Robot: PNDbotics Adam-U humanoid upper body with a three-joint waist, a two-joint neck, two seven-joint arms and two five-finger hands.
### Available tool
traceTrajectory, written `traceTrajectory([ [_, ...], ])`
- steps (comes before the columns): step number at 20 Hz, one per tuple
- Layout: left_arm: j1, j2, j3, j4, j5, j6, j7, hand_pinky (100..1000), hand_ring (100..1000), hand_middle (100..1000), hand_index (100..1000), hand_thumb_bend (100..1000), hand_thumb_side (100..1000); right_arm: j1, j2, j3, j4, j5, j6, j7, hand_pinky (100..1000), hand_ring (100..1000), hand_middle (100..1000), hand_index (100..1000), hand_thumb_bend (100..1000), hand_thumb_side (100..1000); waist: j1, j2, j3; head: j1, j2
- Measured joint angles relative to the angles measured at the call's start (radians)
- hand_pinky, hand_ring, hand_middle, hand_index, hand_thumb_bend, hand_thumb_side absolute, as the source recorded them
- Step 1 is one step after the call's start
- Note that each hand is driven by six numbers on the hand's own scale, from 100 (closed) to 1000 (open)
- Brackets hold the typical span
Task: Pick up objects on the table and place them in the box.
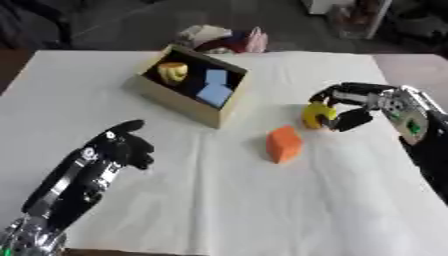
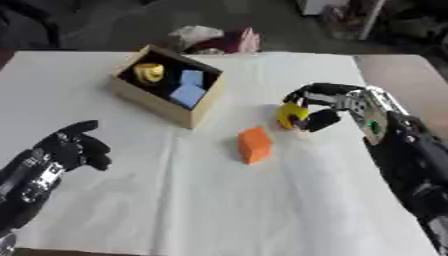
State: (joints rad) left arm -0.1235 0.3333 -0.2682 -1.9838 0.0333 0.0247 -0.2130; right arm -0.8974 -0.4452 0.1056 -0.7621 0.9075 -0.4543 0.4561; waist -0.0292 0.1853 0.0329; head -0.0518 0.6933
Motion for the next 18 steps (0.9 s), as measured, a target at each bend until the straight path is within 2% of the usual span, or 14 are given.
traceTrajectory([
  [3,0.0,0.0,0.0,0.0,0.0,0.002,0.002,653,646,642,929,100,781,0.001,0.011,-0.055,-0.043,0.044,-0.024,-0.042,595,368,362,523,100,319,0.0,0.0,0.001,0.002,0.0],
  [7,0.001,-0.006,0.0,0.0,0.0,0.003,0.003,652,645,640,927,100,777,-0.022,0.028,-0.127,-0.124,0.103,-0.072,-0.101,569,337,332,506,100,231,-0.001,0.0,0.005,0.003,0.0],
  [11,0.0,-0.01,0.0,0.0,0.002,0.003,0.003,651,645,640,924,100,778,-0.074,0.061,-0.167,-0.171,0.164,-0.106,-0.163,560,329,319,506,100,164,0.001,-0.001,0.023,0.002,0.0],
  [14,-0.002,-0.021,-0.003,0.0,0.007,0.004,0.002,653,646,641,925,100,780,-0.111,0.106,-0.184,-0.168,0.213,-0.105,-0.211,567,339,326,524,100,130,0.006,-0.002,0.046,-0.007,0.0],
  [18,-0.018,-0.038,-0.018,0.0,0.018,0.014,-0.011,656,649,643,926,100,777,-0.135,0.171,-0.214,-0.131,0.272,-0.074,-0.271,570,352,340,547,100,100,0.012,-0.002,0.094,-0.032,0.0],
])
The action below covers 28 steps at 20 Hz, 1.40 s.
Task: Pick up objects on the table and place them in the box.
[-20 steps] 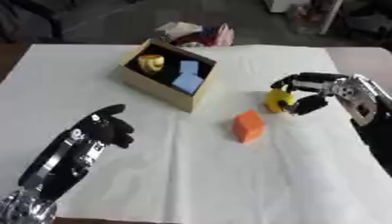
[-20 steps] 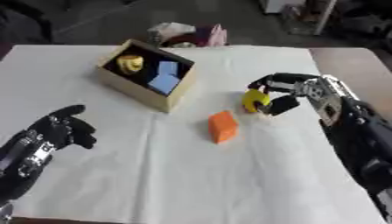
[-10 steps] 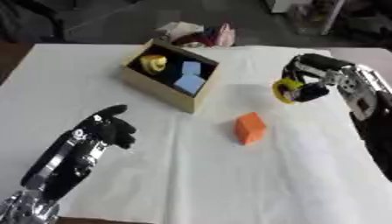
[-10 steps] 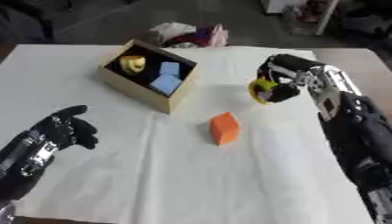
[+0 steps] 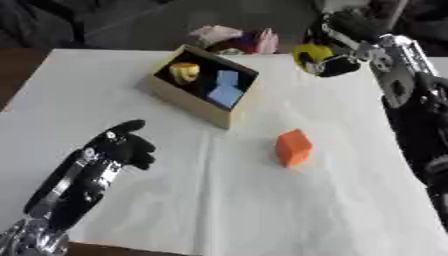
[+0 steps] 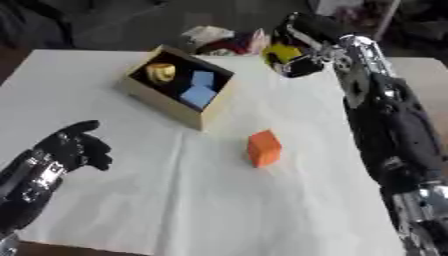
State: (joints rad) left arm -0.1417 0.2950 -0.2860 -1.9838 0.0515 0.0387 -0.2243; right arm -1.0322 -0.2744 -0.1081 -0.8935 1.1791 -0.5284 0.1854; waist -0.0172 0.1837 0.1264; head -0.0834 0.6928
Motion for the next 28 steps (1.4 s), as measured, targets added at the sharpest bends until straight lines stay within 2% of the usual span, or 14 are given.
traceTrajectory([
  [5,-0.035,-0.015,-0.026,0.0,0.02,0.005,-0.031,657,651,644,926,100,765,-0.006,0.069,-0.045,0.042,0.063,0.066,-0.073,565,362,345,561,100,101,0.002,0.0,0.065,-0.047,-0.001],
  [8,-0.047,-0.019,-0.034,0.0,0.028,0.004,-0.045,657,651,644,926,100,765,-0.006,0.095,-0.059,0.058,0.087,0.108,-0.119,565,362,345,561,100,101,0.002,0.001,0.08,-0.069,-0.008],
  [11,-0.056,-0.023,-0.041,0.0,0.032,0.005,-0.054,657,652,644,927,100,773,-0.005,0.106,-0.068,0.071,0.103,0.138,-0.165,610,437,430,663,100,136,0.001,0.007,0.099,-0.088,-0.01],
  [14,-0.063,-0.023,-0.05,0.0,0.035,0.006,-0.065,657,652,644,927,100,775,0.005,0.148,-0.095,0.073,0.123,0.175,-0.211,639,482,471,700,100,142,-0.007,0.014,0.123,-0.109,-0.019],
  [18,-0.07,-0.023,-0.057,0.0,0.035,0.008,-0.075,656,652,638,926,100,780,0.021,0.19,-0.099,0.073,0.178,0.234,-0.271,704,627,654,856,100,186,-0.009,0.018,0.137,-0.122,-0.027],
  [19,-0.07,-0.023,-0.059,0.0,0.035,0.009,-0.077,656,652,637,926,100,782,0.023,0.196,-0.094,0.075,0.193,0.25,-0.287,743,719,732,902,100,200,-0.009,0.018,0.139,-0.125,-0.027],
  [21,-0.07,-0.023,-0.062,0.0,0.035,0.01,-0.079,656,652,636,926,100,784,0.023,0.208,-0.081,0.082,0.223,0.278,-0.319,775,777,782,935,100,206,-0.01,0.018,0.14,-0.128,-0.028],
  [24,-0.07,-0.023,-0.062,0.0,0.035,0.012,-0.081,656,653,637,927,100,790,0.027,0.218,-0.064,0.101,0.252,0.292,-0.368,869,868,863,973,100,204,-0.014,0.018,0.141,-0.129,-0.03],
  [25,-0.07,-0.023,-0.063,0.0,0.035,0.013,-0.082,656,653,637,927,100,791,0.028,0.219,-0.059,0.109,0.258,0.29,-0.383,898,897,895,992,100,296,-0.015,0.018,0.141,-0.129,-0.031],
  [27,-0.07,-0.023,-0.065,0.0,0.035,0.015,-0.083,657,654,637,927,100,794,0.029,0.219,-0.048,0.13,0.269,0.281,-0.403,934,939,936,1000,100,387,-0.016,0.018,0.14,-0.129,-0.031],
  [28,-0.07,-0.023,-0.067,0.0,0.035,0.015,-0.084,657,654,637,927,100,794,0.029,0.219,-0.042,0.141,0.274,0.274,-0.407,941,950,946,1000,100,401,-0.016,0.018,0.139,-0.129,-0.031],
])
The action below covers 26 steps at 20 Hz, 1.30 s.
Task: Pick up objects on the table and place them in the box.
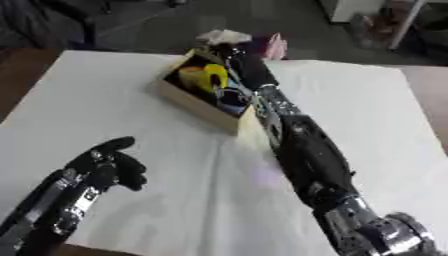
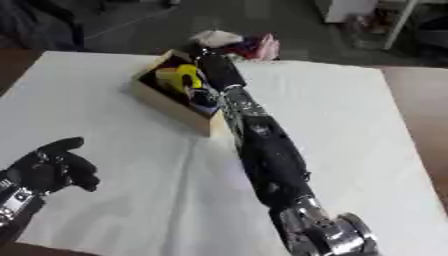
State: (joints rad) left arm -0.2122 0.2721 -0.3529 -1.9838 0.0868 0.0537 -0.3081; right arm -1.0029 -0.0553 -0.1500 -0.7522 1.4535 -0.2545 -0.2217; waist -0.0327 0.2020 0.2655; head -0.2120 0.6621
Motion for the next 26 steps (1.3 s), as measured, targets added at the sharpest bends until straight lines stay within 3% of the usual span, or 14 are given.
traceTrajectory([
  [7,0.004,0.0,-0.001,0.0,-0.005,0.003,0.001,657,655,637,927,100,802,-0.019,-0.021,0.077,0.004,-0.025,-0.088,0.066,915,909,929,1000,100,203,-0.009,0.0,-0.023,0.014,0.0],
  [13,0.026,0.001,0.002,0.0,-0.013,0.011,0.008,657,656,637,926,100,807,0.0,-0.111,0.2,-0.111,-0.109,-0.179,0.156,893,886,922,1000,100,198,-0.03,-0.021,-0.047,0.036,0.006],
  [16,0.034,0.008,0.006,0.0,-0.016,0.015,0.012,657,656,637,926,100,808,0.041,-0.174,0.276,-0.183,-0.156,-0.226,0.194,895,895,927,1000,100,158,-0.039,-0.027,-0.061,0.044,0.011],
  [17,0.038,0.011,0.007,0.0,-0.017,0.016,0.012,657,656,637,926,100,808,0.061,-0.198,0.301,-0.209,-0.172,-0.242,0.199,896,897,928,1000,100,198,-0.039,-0.03,-0.066,0.047,0.015],
  [23,0.057,0.02,0.018,0.0,-0.023,0.022,0.022,657,657,637,926,100,810,0.204,-0.346,0.453,-0.361,-0.266,-0.336,0.24,940,979,977,1000,100,216,-0.044,-0.041,-0.096,0.065,0.025],
  [26,0.063,0.022,0.019,0.0,-0.025,0.023,0.025,658,657,638,926,100,811,0.278,-0.422,0.5,-0.434,-0.313,-0.383,0.282,950,998,992,1000,100,230,-0.045,-0.048,-0.101,0.069,0.032],
])
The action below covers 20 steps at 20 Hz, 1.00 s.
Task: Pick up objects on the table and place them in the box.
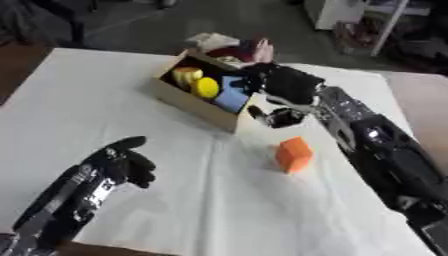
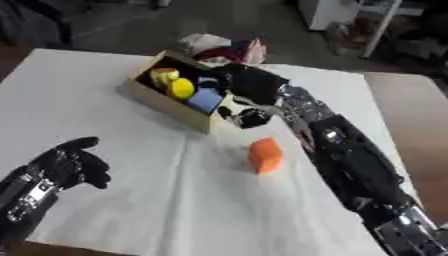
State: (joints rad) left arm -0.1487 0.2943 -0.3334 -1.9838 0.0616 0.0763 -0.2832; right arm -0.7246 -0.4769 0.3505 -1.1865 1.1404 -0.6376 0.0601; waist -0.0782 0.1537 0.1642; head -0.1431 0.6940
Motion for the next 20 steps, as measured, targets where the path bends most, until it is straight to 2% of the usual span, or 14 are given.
traceTrajectory([
  [5,0.003,0.005,0.002,0.0,0.0,0.001,0.001,658,658,638,926,100,811,0.072,-0.111,0.006,-0.055,-0.074,-0.075,0.072,952,1000,990,1000,100,229,-0.002,-0.001,0.001,-0.004,0.0],
  [9,0.005,0.005,0.002,0.0,0.0,0.001,0.002,658,659,639,926,100,814,0.092,-0.157,-0.022,-0.06,-0.131,-0.131,0.128,956,1000,995,1000,100,238,-0.003,-0.001,0.002,-0.009,0.0],
  [16,0.008,0.005,0.004,0.0,0.0,0.004,0.003,658,660,640,927,100,816,0.1,-0.204,-0.05,0.039,-0.209,-0.231,0.228,961,1000,1000,1000,100,286,-0.008,-0.007,0.002,-0.009,0.001],
  [20,0.008,0.005,0.004,0.0,0.0,0.004,0.003,659,660,640,927,100,817,0.087,-0.206,-0.073,0.108,-0.193,-0.227,0.253,964,1000,1000,1000,100,303,-0.009,-0.008,0.002,-0.009,0.001],
])
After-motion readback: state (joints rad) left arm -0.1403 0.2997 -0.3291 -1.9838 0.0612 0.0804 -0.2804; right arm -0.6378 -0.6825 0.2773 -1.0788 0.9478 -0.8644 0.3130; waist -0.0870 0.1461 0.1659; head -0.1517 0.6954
